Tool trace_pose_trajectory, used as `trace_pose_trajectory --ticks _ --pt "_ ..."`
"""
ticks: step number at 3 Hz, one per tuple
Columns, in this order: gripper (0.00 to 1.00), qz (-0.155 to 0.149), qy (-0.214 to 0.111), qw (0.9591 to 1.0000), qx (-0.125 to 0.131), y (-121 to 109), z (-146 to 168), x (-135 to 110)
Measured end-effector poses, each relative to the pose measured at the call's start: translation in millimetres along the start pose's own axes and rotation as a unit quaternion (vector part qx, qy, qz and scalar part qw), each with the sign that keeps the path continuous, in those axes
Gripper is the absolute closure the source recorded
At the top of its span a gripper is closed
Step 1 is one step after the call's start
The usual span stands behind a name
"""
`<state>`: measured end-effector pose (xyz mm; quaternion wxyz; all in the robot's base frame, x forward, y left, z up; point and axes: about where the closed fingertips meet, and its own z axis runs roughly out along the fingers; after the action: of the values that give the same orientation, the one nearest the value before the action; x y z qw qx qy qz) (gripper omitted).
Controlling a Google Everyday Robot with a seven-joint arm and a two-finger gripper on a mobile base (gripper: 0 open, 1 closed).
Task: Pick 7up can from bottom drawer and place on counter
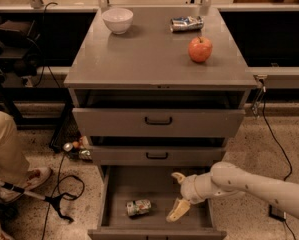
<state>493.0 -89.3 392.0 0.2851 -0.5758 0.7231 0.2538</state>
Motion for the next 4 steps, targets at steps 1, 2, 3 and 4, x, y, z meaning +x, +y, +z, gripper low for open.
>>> trace_pose_trajectory --ticks 1,2,3,4 --pt "0.00 -0.029 0.005 0.9996 -0.001 -6.5 60.7 17.8" --pt "0.00 -0.023 -0.004 0.9996 -0.018 -5.0 117.2 38.7" --pt "0.00 -0.023 -0.004 0.9996 -0.018 -5.0 117.2 38.7" --pt "0.00 -0.043 -0.014 0.9989 -0.016 -7.0 130.6 40.1"
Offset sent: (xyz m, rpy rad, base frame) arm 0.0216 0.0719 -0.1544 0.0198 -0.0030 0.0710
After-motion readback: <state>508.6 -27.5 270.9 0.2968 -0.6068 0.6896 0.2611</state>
